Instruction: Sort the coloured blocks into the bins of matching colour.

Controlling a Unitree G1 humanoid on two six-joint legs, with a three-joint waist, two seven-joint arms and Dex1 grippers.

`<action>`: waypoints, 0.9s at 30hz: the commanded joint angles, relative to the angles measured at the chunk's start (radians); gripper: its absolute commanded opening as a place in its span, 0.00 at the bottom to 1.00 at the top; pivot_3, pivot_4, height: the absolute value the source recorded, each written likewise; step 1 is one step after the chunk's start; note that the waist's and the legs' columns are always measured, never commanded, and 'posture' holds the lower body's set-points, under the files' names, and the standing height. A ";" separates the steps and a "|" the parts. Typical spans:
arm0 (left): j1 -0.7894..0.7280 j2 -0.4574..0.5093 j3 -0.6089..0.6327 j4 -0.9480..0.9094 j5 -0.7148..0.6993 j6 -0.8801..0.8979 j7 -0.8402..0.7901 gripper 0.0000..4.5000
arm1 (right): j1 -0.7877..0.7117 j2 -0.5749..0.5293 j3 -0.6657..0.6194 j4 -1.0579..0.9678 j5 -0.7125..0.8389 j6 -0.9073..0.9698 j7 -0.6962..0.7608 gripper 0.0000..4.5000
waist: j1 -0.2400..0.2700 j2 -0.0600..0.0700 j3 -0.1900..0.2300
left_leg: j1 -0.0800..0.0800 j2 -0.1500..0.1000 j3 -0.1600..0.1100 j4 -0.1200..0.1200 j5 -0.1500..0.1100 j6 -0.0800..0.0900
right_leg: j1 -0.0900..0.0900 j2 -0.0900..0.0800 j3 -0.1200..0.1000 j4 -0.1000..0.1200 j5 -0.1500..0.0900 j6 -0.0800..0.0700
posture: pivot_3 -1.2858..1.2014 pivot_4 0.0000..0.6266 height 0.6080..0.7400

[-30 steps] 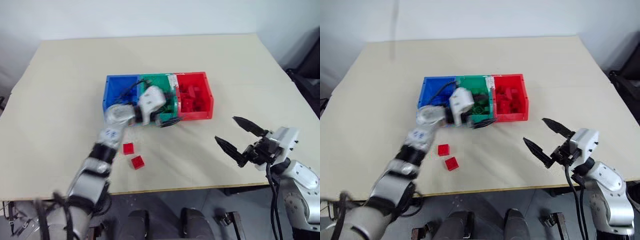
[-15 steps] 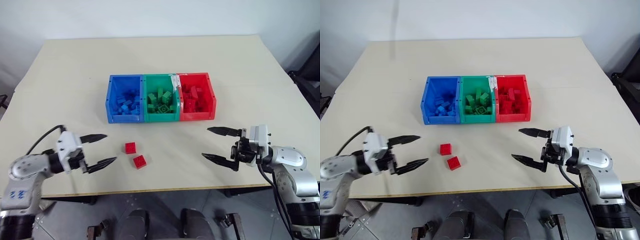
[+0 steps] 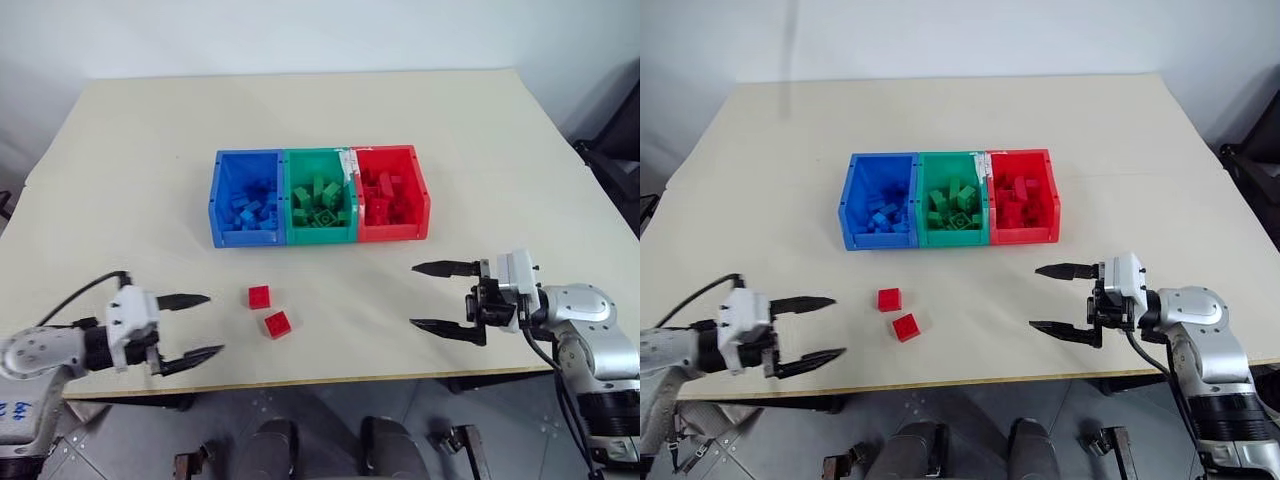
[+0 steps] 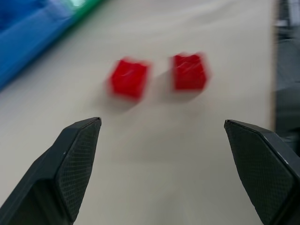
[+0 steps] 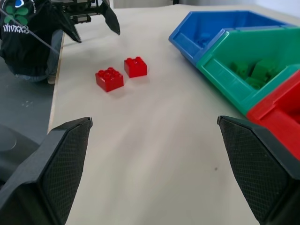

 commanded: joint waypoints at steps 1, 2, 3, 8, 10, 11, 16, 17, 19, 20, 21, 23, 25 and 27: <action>-0.039 0.001 -0.052 -0.109 -0.029 0.102 0.056 0.99 | 0.020 -0.027 -0.030 -0.046 0.012 -0.014 0.021 1.00 | -0.001 0.000 0.000 | 0.000 0.000 0.000 0.000 0.000 0.000 | 0.000 0.000 0.000 0.000 0.000 0.000 | 0.52 0.24 1.00; -0.067 -0.008 -0.088 -0.140 -0.022 0.154 0.095 0.99 | 0.036 -0.035 -0.033 -0.058 0.014 -0.015 0.030 1.00 | -0.001 0.000 0.000 | 0.000 0.000 0.000 0.000 0.000 0.000 | 0.000 0.000 0.000 0.000 0.000 0.000 | 0.52 0.24 1.00; -0.094 -0.016 -0.123 -0.164 -0.006 0.183 0.123 0.99 | 0.054 -0.043 -0.033 -0.070 0.015 -0.019 0.042 1.00 | 0.001 0.000 0.000 | 0.000 0.000 0.000 0.000 0.000 0.000 | 0.000 0.000 0.000 0.000 0.000 0.000 | 0.52 0.24 1.00; -0.168 -0.023 -0.222 -0.232 0.013 0.331 0.215 0.99 | 0.105 -0.056 -0.022 -0.115 0.010 -0.029 0.060 1.00 | 0.003 0.000 0.000 | 0.000 0.000 0.001 0.000 0.000 0.000 | 0.000 0.000 0.000 0.000 0.000 0.000 | 0.52 0.24 1.00; -0.177 -0.013 -0.253 -0.241 0.031 0.356 0.232 0.99 | 0.110 -0.053 -0.018 -0.127 0.009 -0.025 0.054 1.00 | -0.001 0.000 0.000 | 0.000 0.000 0.001 0.000 0.000 0.000 | 0.000 0.001 0.000 0.000 0.000 0.000 | 0.52 0.24 1.00; -0.180 -0.005 -0.268 -0.240 0.045 0.354 0.231 0.99 | 0.111 -0.051 -0.016 -0.132 0.009 -0.022 0.051 1.00 | -0.001 0.000 0.000 | 0.000 0.000 0.001 0.000 0.000 0.000 | 0.000 0.001 0.000 0.000 0.000 0.000 | 0.52 0.24 1.00; -0.186 -0.016 -0.337 -0.230 0.101 0.373 0.273 0.99 | 0.114 -0.046 -0.008 -0.155 0.010 -0.008 0.038 1.00 | 0.002 0.000 0.000 | 0.000 0.000 0.001 0.000 0.000 0.000 | 0.000 0.001 0.001 -0.001 0.000 0.000 | 0.52 0.24 1.00; -0.184 -0.021 -0.353 -0.227 0.116 0.383 0.288 0.99 | 0.115 -0.045 -0.007 -0.159 0.011 -0.006 0.035 1.00 | 0.004 0.000 0.000 | 0.000 0.000 0.001 0.000 0.000 0.000 | 0.000 0.001 0.001 -0.001 0.000 0.000 | 0.52 0.24 1.00; -0.181 -0.032 -0.374 -0.220 0.136 0.382 0.305 0.90 | 0.117 -0.046 -0.005 -0.166 0.013 -0.001 0.029 1.00 | 0.008 0.000 0.000 | 0.000 0.000 0.001 0.000 0.000 0.000 | 0.000 0.001 0.001 -0.002 0.000 0.000 | 0.52 0.24 1.00; -0.180 -0.034 -0.382 -0.218 0.140 0.385 0.305 0.86 | 0.117 -0.047 -0.005 -0.170 0.014 0.002 0.026 1.00 | 0.011 0.000 0.000 | 0.000 0.000 0.001 0.000 0.000 0.000 | 0.000 0.001 0.001 -0.002 0.000 0.000 | 0.52 0.24 1.00; -0.182 -0.037 -0.389 -0.213 0.145 0.382 0.306 0.79 | 0.118 -0.047 -0.006 -0.173 0.015 0.005 0.023 1.00 | 0.013 0.000 0.000 | 0.000 0.000 0.001 0.000 0.000 0.000 | 0.000 0.001 0.001 -0.002 0.000 0.000 | 0.52 0.24 1.00; -0.187 -0.046 -0.397 -0.204 0.150 0.379 0.310 0.65 | 0.118 -0.048 -0.010 -0.178 0.016 0.011 0.016 1.00 | 0.017 0.000 0.000 | 0.000 0.000 0.001 0.000 0.000 0.000 | 0.000 0.001 0.001 -0.003 0.000 0.000 | 0.52 0.24 1.00; -0.193 -0.051 -0.403 -0.196 0.160 0.375 0.312 0.50 | 0.118 -0.049 -0.012 -0.181 0.015 0.015 0.010 1.00 | 0.020 0.000 0.000 | 0.000 0.000 0.001 0.000 0.000 0.000 | 0.000 0.001 0.001 -0.004 0.000 0.000 | 0.52 0.24 1.00; -0.195 -0.054 -0.404 -0.192 0.161 0.370 0.307 0.37 | 0.119 -0.051 -0.015 -0.184 0.015 0.017 0.007 1.00 | 0.023 0.000 0.000 | 0.000 0.000 0.001 0.000 0.000 0.000 | 0.000 0.001 0.001 -0.004 0.000 0.000 | 0.52 0.24 1.00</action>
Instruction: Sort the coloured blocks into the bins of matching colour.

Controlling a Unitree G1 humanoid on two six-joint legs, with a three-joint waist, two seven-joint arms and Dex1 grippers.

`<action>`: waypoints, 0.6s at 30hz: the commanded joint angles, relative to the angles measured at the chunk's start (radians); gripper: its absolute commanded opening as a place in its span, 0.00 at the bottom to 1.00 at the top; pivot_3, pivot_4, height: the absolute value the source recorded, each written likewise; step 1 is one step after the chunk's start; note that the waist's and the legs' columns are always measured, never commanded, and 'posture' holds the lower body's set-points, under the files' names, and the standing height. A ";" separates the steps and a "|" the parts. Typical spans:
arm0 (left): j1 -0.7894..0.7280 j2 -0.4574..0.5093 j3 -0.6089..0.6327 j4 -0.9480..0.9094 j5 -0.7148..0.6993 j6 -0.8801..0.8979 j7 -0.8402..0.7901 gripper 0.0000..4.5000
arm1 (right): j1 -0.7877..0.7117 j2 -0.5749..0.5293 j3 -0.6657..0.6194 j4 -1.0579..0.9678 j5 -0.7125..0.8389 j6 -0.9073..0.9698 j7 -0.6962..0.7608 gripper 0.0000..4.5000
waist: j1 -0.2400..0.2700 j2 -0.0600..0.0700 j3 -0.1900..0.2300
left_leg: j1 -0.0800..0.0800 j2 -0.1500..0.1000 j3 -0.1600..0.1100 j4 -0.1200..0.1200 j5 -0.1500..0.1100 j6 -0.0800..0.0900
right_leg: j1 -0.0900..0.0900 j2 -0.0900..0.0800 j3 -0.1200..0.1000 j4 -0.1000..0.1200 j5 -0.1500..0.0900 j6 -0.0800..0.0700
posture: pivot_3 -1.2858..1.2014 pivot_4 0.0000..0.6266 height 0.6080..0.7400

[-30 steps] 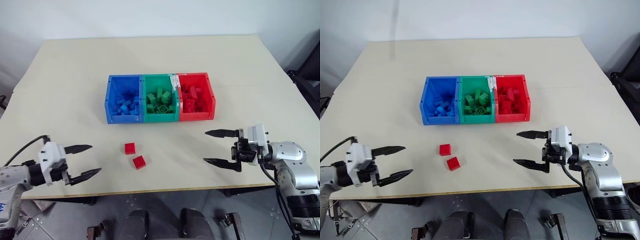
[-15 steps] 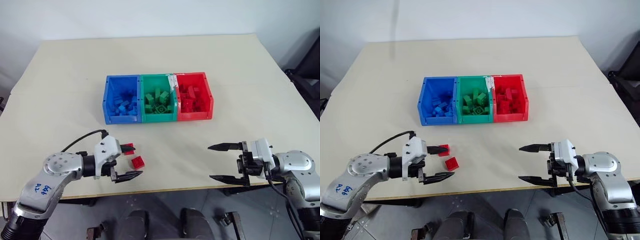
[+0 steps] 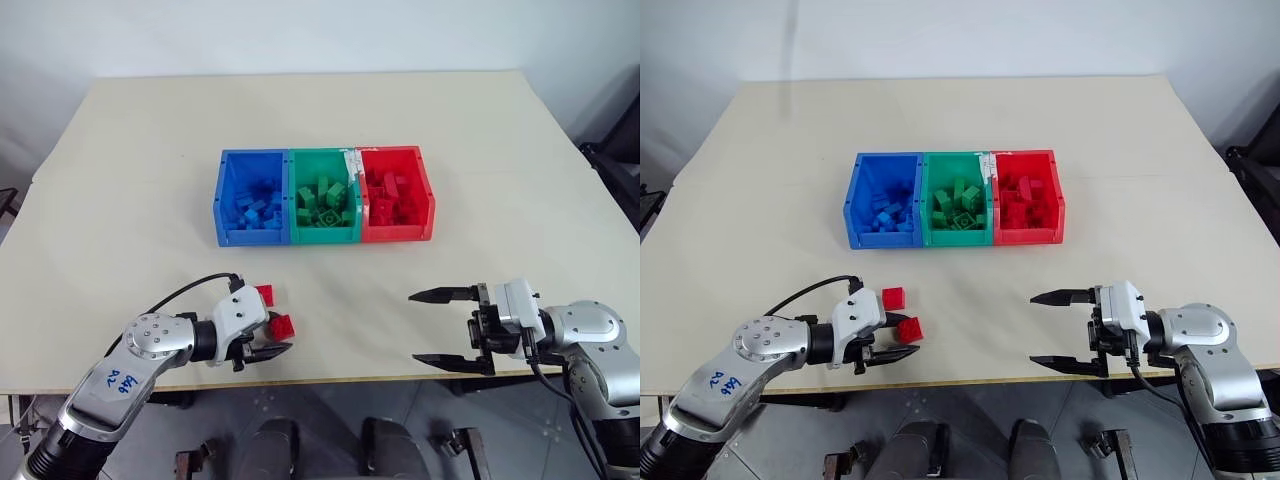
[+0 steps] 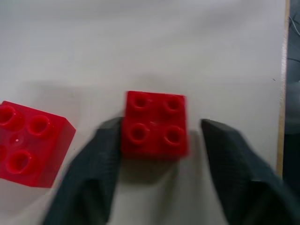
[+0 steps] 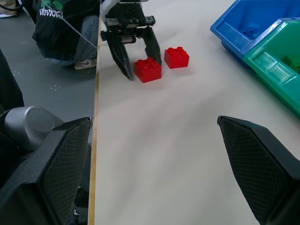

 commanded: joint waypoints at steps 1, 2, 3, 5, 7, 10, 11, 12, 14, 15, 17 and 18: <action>0.001 -0.006 -0.019 0.012 0.011 -0.009 -0.010 0.33 | 0.006 -0.010 -0.022 -0.033 0.015 0.005 -0.010 1.00 | 0.001 0.000 0.000 | 0.000 0.000 0.000 0.000 0.000 0.000 | 0.000 0.000 0.000 0.000 0.000 0.000 | 0.52 0.24 1.00; -0.001 -0.008 -0.018 0.017 0.010 -0.030 -0.020 0.33 | 0.009 -0.011 -0.025 -0.034 0.016 0.005 -0.013 1.00 | 0.001 0.000 0.000 | 0.000 0.000 0.000 0.000 0.000 0.000 | 0.000 0.000 0.000 0.000 0.000 0.000 | 0.52 0.24 1.00; -0.003 -0.009 -0.017 0.023 0.009 -0.047 -0.029 0.33 | 0.010 -0.011 -0.026 -0.035 0.015 0.004 -0.016 1.00 | 0.002 0.000 0.000 | 0.000 0.000 0.000 0.000 0.000 0.000 | 0.000 0.000 0.000 0.000 0.000 0.000 | 0.52 0.24 1.00; -0.037 -0.042 0.019 0.027 -0.049 -0.081 -0.060 0.33 | 0.025 -0.010 -0.046 -0.039 0.015 0.002 -0.040 1.00 | 0.003 0.000 0.000 | 0.000 0.000 0.000 0.000 0.000 0.000 | 0.000 0.000 0.000 0.000 0.000 0.000 | 0.52 0.24 1.00; -0.086 -0.077 0.042 0.038 -0.083 -0.081 -0.063 0.33 | 0.044 -0.005 -0.070 -0.049 0.017 0.002 -0.074 1.00 | 0.006 0.000 0.000 | -0.001 0.000 0.000 0.001 0.000 0.000 | 0.000 0.000 0.000 0.000 0.000 0.000 | 0.52 0.24 1.00; -0.212 -0.149 0.043 0.090 -0.111 -0.060 -0.050 0.33 | 0.082 0.024 -0.140 -0.082 0.043 0.020 -0.177 1.00 | 0.010 0.000 0.000 | -0.001 0.000 -0.001 0.002 0.000 0.000 | 0.000 0.000 -0.001 0.000 0.000 0.000 | 0.52 0.24 1.00; -0.265 -0.183 0.041 0.123 -0.114 -0.051 -0.034 0.33 | 0.098 0.041 -0.167 -0.099 0.057 0.031 -0.220 1.00 | 0.011 0.000 0.000 | -0.001 -0.001 -0.001 0.002 0.000 0.000 | 0.001 0.000 -0.001 0.001 0.000 0.000 | 0.52 0.24 1.00; -0.330 -0.224 0.028 0.171 -0.102 -0.050 -0.014 0.33 | 0.113 0.064 -0.200 -0.125 0.083 0.053 -0.279 1.00 | 0.010 0.000 0.000 | -0.001 -0.001 -0.001 0.002 0.000 0.000 | 0.001 0.000 -0.001 0.002 0.000 0.000 | 0.52 0.24 1.00; -0.470 -0.316 -0.010 0.305 -0.040 -0.090 0.042 0.33 | 0.146 0.099 -0.250 -0.177 0.108 0.080 -0.374 1.00 | 0.019 0.000 0.000 | -0.001 -0.006 -0.001 0.003 0.000 0.000 | 0.001 0.000 -0.001 0.004 0.000 0.001 | 0.52 0.24 1.00; -0.530 -0.358 -0.025 0.377 -0.010 -0.120 0.061 0.33 | 0.164 0.113 -0.267 -0.200 0.111 0.086 -0.405 1.00 | 0.021 -0.001 0.000 | -0.001 -0.007 -0.001 0.003 0.000 0.000 | 0.001 0.000 -0.001 0.004 0.000 0.001 | 0.52 0.24 1.00; -0.663 -0.448 -0.048 0.583 0.073 -0.224 0.129 0.33 | 0.207 0.141 -0.298 -0.242 0.106 0.088 -0.465 1.00 | 0.029 -0.001 0.000 | -0.001 -0.008 0.000 0.003 0.000 0.000 | 0.000 0.000 -0.001 0.005 0.001 0.001 | 0.52 0.24 1.00; -0.732 -0.498 -0.049 0.696 0.104 -0.285 0.164 0.33 | 0.229 0.154 -0.310 -0.262 0.102 0.086 -0.488 1.00 | 0.029 -0.001 0.000 | -0.001 -0.008 0.001 0.003 0.000 0.000 | 0.001 0.000 -0.001 0.005 0.001 0.001 | 0.52 0.24 1.00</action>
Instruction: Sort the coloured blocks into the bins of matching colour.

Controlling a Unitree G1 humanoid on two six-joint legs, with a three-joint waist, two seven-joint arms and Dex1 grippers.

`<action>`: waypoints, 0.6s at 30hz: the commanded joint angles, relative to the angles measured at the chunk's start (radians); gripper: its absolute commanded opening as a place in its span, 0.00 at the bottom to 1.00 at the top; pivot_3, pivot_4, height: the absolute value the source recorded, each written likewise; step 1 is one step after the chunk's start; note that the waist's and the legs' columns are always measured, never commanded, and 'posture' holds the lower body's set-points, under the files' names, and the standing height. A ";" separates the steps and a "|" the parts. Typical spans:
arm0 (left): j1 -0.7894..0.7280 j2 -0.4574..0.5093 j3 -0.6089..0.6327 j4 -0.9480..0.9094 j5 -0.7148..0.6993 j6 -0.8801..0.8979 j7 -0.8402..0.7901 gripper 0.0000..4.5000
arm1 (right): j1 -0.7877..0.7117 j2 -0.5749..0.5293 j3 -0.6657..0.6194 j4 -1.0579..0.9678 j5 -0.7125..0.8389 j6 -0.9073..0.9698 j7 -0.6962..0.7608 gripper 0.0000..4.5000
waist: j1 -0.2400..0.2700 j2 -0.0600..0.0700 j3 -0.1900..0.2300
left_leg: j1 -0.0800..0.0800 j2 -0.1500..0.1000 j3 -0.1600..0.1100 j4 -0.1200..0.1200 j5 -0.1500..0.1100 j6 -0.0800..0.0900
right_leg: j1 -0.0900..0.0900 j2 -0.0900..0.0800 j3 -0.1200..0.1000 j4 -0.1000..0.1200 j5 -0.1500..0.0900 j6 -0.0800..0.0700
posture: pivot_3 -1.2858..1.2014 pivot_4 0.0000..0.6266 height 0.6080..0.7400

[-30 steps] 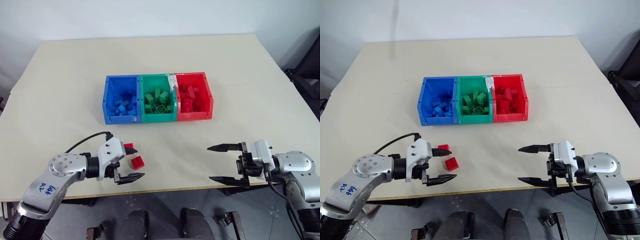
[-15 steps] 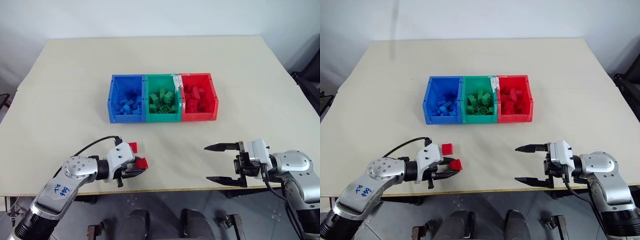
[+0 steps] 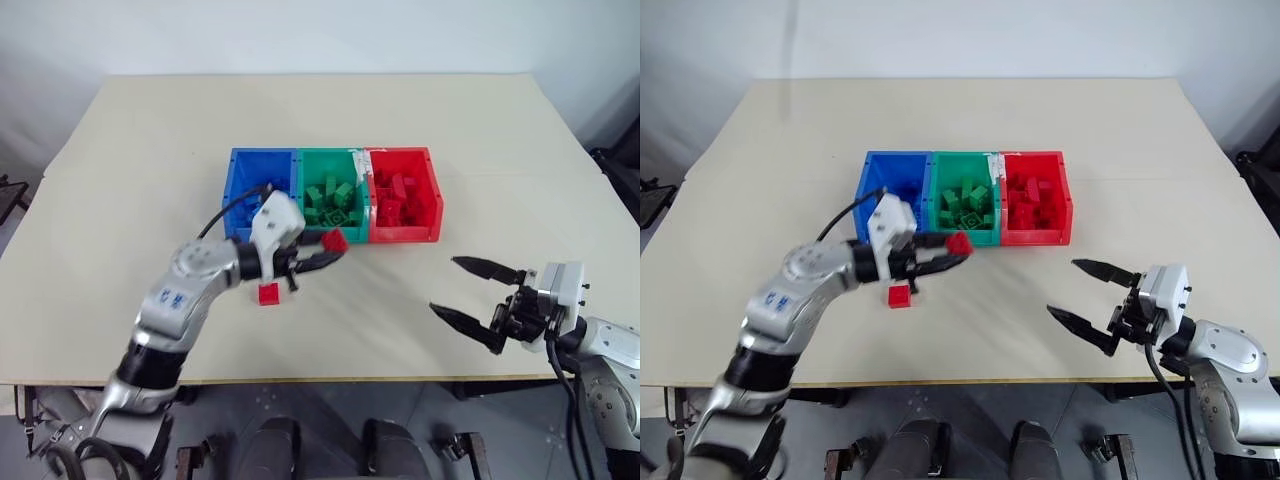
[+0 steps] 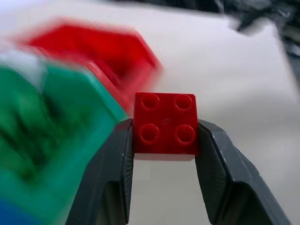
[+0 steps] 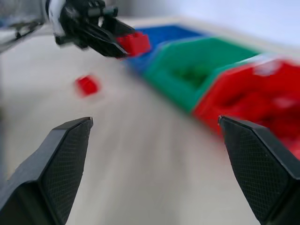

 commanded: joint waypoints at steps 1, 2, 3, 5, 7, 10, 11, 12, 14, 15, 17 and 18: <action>-0.154 -0.103 -0.010 0.283 0.104 -0.183 0.103 0.33 | 0.051 0.031 -0.059 -0.091 0.017 -0.002 -0.086 1.00 | 0.001 0.000 0.000 | -0.001 0.000 0.001 0.000 0.000 0.000 | 0.000 0.000 0.000 -0.001 0.000 0.000 | 0.52 0.24 1.00; -0.187 -0.126 -0.003 0.346 0.118 -0.224 0.119 0.33 | 0.060 0.037 -0.061 -0.102 0.016 -0.002 -0.099 1.00 | -0.001 0.000 0.000 | -0.001 -0.001 0.002 0.000 0.000 0.000 | 0.000 0.000 0.000 -0.001 0.000 0.001 | 0.52 0.24 1.00; -0.241 -0.160 -0.004 0.449 0.139 -0.288 0.135 0.33 | 0.076 0.047 -0.067 -0.118 0.012 -0.006 -0.119 1.00 | -0.004 0.000 0.000 | -0.001 -0.001 0.003 -0.001 0.000 0.001 | 0.000 0.000 0.000 -0.002 0.000 0.001 | 0.52 0.24 1.00; -0.319 -0.211 0.004 0.611 0.172 -0.388 0.179 0.33 | 0.104 0.058 -0.070 -0.142 0.005 -0.014 -0.142 1.00 | -0.002 -0.001 0.000 | -0.001 -0.001 0.005 -0.001 0.000 0.001 | -0.001 0.000 0.000 -0.002 0.000 0.001 | 0.52 0.24 1.00; -0.385 -0.254 0.014 0.757 0.190 -0.463 0.190 0.33 | 0.132 0.074 -0.067 -0.165 -0.002 -0.021 -0.161 1.00 | -0.004 -0.001 0.000 | -0.002 0.000 0.007 -0.002 0.000 0.001 | -0.001 0.000 -0.001 -0.004 0.000 0.001 | 0.52 0.24 1.00; -0.497 -0.326 0.010 0.974 0.210 -0.569 0.138 0.33 | 0.180 0.109 -0.046 -0.202 -0.026 -0.038 -0.189 1.00 | 0.000 -0.001 0.001 | -0.002 0.000 0.007 -0.002 0.000 0.001 | -0.001 0.000 -0.002 -0.005 0.001 0.002 | 0.52 0.24 1.00; -0.515 -0.336 0.015 1.010 0.213 -0.593 0.123 0.33 | 0.186 0.113 -0.040 -0.208 -0.031 -0.041 -0.193 1.00 | 0.000 -0.001 0.001 | -0.003 0.000 0.008 -0.002 0.000 0.001 | -0.001 0.000 -0.002 -0.005 0.001 0.002 | 0.52 0.24 1.00; -0.531 -0.341 0.018 1.045 0.220 -0.605 0.123 0.33 | 0.188 0.118 -0.038 -0.211 -0.034 -0.043 -0.199 1.00 | -0.001 -0.001 0.001 | -0.003 -0.001 0.008 -0.002 0.000 0.002 | -0.001 0.000 -0.002 -0.005 0.001 0.002 | 0.52 0.24 1.00; -0.553 -0.347 0.038 1.097 0.220 -0.613 0.128 0.41 | 0.191 0.125 -0.037 -0.214 -0.041 -0.046 -0.214 1.00 | -0.002 -0.001 0.001 | -0.003 -0.001 0.009 -0.002 0.000 0.003 | -0.001 0.000 -0.001 -0.006 0.002 0.004 | 0.52 0.24 1.00; -0.560 -0.347 0.043 1.113 0.223 -0.622 0.131 0.49 | 0.192 0.126 -0.036 -0.215 -0.045 -0.045 -0.222 1.00 | -0.004 -0.001 0.001 | -0.003 -0.001 0.009 -0.002 0.000 0.003 | -0.001 0.000 -0.001 -0.006 0.002 0.004 | 0.52 0.24 1.00; -0.565 -0.346 0.052 1.125 0.224 -0.644 0.109 0.63 | 0.193 0.124 -0.035 -0.210 -0.050 -0.046 -0.229 1.00 | -0.006 -0.001 0.001 | -0.003 -0.001 0.009 -0.002 0.000 0.003 | -0.002 0.000 0.000 -0.006 0.002 0.004 | 0.52 0.24 1.00; -0.564 -0.343 0.057 1.125 0.227 -0.657 0.111 0.69 | 0.190 0.123 -0.034 -0.204 -0.051 -0.047 -0.231 1.00 | -0.006 -0.001 0.001 | -0.003 0.000 0.009 -0.002 0.000 0.003 | -0.002 0.000 0.000 -0.006 0.002 0.004 | 0.52 0.24 1.00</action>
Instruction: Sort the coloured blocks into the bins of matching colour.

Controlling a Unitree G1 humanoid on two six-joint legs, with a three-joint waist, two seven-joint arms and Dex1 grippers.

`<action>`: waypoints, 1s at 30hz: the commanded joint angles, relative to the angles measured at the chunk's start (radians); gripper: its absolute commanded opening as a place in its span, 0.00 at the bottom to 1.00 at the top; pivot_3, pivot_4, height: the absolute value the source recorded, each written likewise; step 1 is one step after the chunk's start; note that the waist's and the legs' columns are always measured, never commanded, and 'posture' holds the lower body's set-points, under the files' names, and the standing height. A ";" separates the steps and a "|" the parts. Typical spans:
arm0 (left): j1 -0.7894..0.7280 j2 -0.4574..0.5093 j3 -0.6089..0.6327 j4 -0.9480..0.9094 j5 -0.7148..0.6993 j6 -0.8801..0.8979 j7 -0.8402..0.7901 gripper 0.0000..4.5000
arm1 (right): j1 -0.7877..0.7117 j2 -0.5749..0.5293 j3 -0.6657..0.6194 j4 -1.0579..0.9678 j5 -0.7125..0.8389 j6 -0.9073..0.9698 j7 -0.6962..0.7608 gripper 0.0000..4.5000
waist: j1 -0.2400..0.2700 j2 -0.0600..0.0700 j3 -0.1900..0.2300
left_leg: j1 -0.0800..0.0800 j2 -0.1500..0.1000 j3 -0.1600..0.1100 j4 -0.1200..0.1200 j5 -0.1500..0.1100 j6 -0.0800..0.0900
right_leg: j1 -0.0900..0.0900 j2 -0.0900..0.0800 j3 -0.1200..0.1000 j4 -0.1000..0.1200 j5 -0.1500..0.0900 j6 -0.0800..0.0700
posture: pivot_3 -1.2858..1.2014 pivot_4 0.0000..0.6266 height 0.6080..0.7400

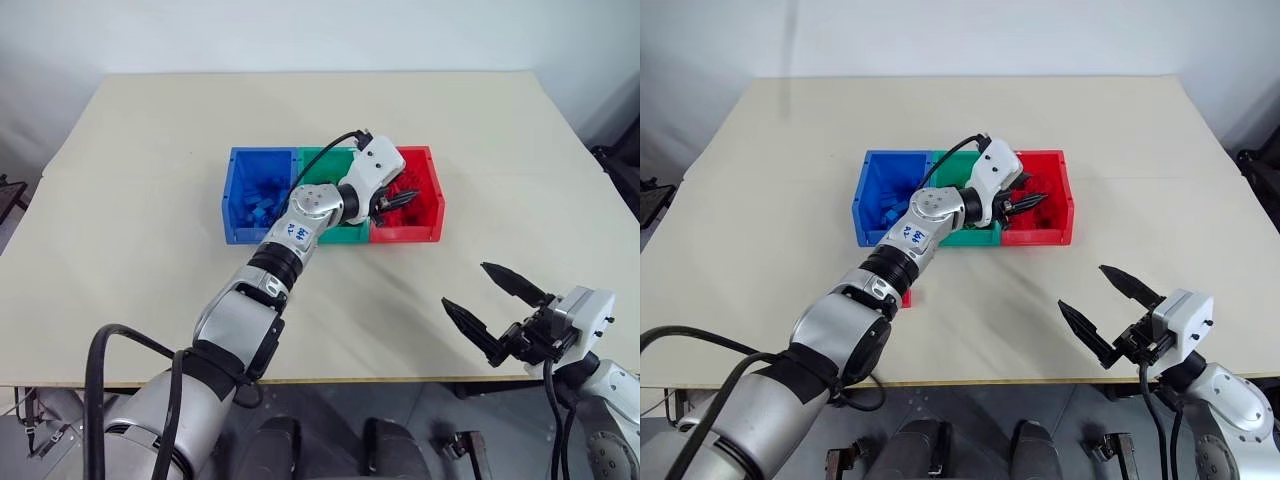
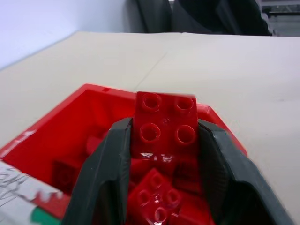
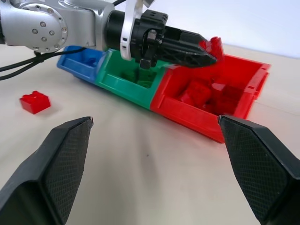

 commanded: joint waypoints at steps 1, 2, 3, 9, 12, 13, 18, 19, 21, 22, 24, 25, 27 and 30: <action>-0.028 0.010 0.028 -0.002 0.011 -0.055 -0.012 0.77 | -0.003 0.001 -0.011 -0.027 0.001 -0.020 -0.014 1.00 | 0.000 0.000 0.000 | 0.000 0.000 0.000 0.000 0.000 0.000 | 0.000 0.000 0.000 0.000 0.000 0.000 | 0.52 0.24 1.00; -0.021 0.018 0.027 -0.010 0.018 -0.071 -0.016 0.84 | -0.011 -0.002 -0.006 -0.022 0.001 -0.020 -0.012 1.00 | 0.000 0.000 0.000 | 0.000 0.000 0.000 0.000 0.000 0.000 | 0.000 0.000 0.000 0.000 0.000 0.000 | 0.52 0.24 1.00; -0.013 0.025 0.028 -0.020 0.021 -0.082 -0.023 0.90 | -0.018 -0.004 -0.002 -0.018 0.000 -0.019 -0.011 1.00 | 0.000 0.000 0.000 | 0.000 0.000 0.000 0.000 0.000 0.000 | 0.000 0.000 0.000 0.000 0.000 0.000 | 0.52 0.24 1.00; 0.161 0.126 0.036 -0.295 -0.041 -0.073 -0.226 0.99 | -0.127 -0.032 0.038 0.055 0.000 -0.016 0.039 1.00 | -0.009 0.000 0.000 | 0.000 0.000 0.000 0.000 0.000 0.000 | 0.000 0.000 0.000 0.001 0.000 0.000 | 0.52 0.24 1.00; 0.338 0.235 0.045 -0.560 -0.097 0.012 -0.337 0.99 | -0.203 -0.059 0.075 0.122 -0.009 -0.027 0.098 1.00 | -0.025 0.001 0.000 | 0.000 0.001 -0.001 0.000 0.000 0.000 | 0.000 0.000 0.000 0.001 0.000 0.000 | 0.52 0.24 1.00; 0.395 0.269 0.054 -0.644 -0.124 0.046 -0.365 0.99 | -0.224 -0.067 0.088 0.142 -0.010 -0.032 0.124 1.00 | -0.028 0.001 0.000 | 0.001 0.001 -0.001 0.000 0.000 0.000 | 0.000 0.000 0.000 0.001 0.000 0.000 | 0.52 0.24 1.00; 0.712 0.469 0.153 -0.997 -0.257 0.198 -0.463 0.99 | -0.339 -0.123 0.162 0.255 0.002 -0.031 0.300 1.00 | -0.031 0.001 0.000 | 0.000 0.002 -0.011 0.001 0.000 0.000 | 0.000 0.000 0.000 0.001 0.000 0.000 | 0.52 0.24 1.00; 0.805 0.526 0.203 -1.073 -0.295 0.237 -0.476 0.99 | -0.373 -0.149 0.190 0.294 -0.006 -0.030 0.363 1.00 | -0.038 0.001 0.000 | 0.001 0.002 -0.010 0.001 0.000 0.000 | 0.001 0.000 0.001 0.001 0.000 0.000 | 0.52 0.24 1.00; 0.931 0.603 0.267 -1.177 -0.333 0.282 -0.475 0.99 | -0.421 -0.175 0.226 0.350 -0.011 -0.039 0.443 1.00 | -0.053 0.002 0.000 | 0.003 0.005 -0.009 -0.001 -0.001 0.001 | 0.001 -0.001 0.003 0.001 0.000 0.000 | 0.52 0.24 1.00; 0.975 0.631 0.287 -1.208 -0.342 0.297 -0.470 0.99 | -0.438 -0.182 0.238 0.369 -0.009 -0.043 0.469 1.00 | -0.048 0.001 0.000 | 0.003 0.007 -0.010 -0.001 -0.001 0.000 | 0.001 -0.001 0.003 0.001 0.000 -0.001 | 0.52 0.24 1.00; 1.060 0.676 0.336 -1.249 -0.351 0.316 -0.455 0.99 | -0.470 -0.188 0.259 0.403 -0.009 -0.047 0.519 1.00 | -0.032 0.001 0.000 | 0.002 0.008 -0.012 0.000 -0.001 0.000 | 0.002 0.000 -0.001 0.001 0.000 -0.001 | 0.52 0.24 1.00; 1.108 0.697 0.370 -1.261 -0.359 0.323 -0.457 0.99 | -0.487 -0.190 0.274 0.420 -0.014 -0.054 0.548 1.00 | -0.025 0.001 0.000 | 0.002 0.008 -0.012 0.001 -0.001 0.000 | 0.002 0.000 -0.001 0.001 0.000 -0.001 | 0.52 0.24 1.00; 1.194 0.725 0.446 -1.276 -0.385 0.324 -0.463 0.99 | -0.518 -0.189 0.304 0.453 -0.025 -0.066 0.598 1.00 | -0.025 0.001 0.000 | 0.002 0.008 -0.012 0.002 -0.001 0.000 | 0.003 -0.001 0.000 0.000 0.000 -0.002 | 0.52 0.24 1.00; 1.265 0.748 0.507 -1.287 -0.408 0.317 -0.467 0.99 | -0.544 -0.188 0.325 0.486 -0.033 -0.078 0.640 1.00 | -0.021 0.002 0.000 | 0.002 0.008 -0.012 0.001 -0.001 -0.001 | 0.002 -0.001 0.000 0.000 0.000 -0.002 | 0.52 0.24 1.00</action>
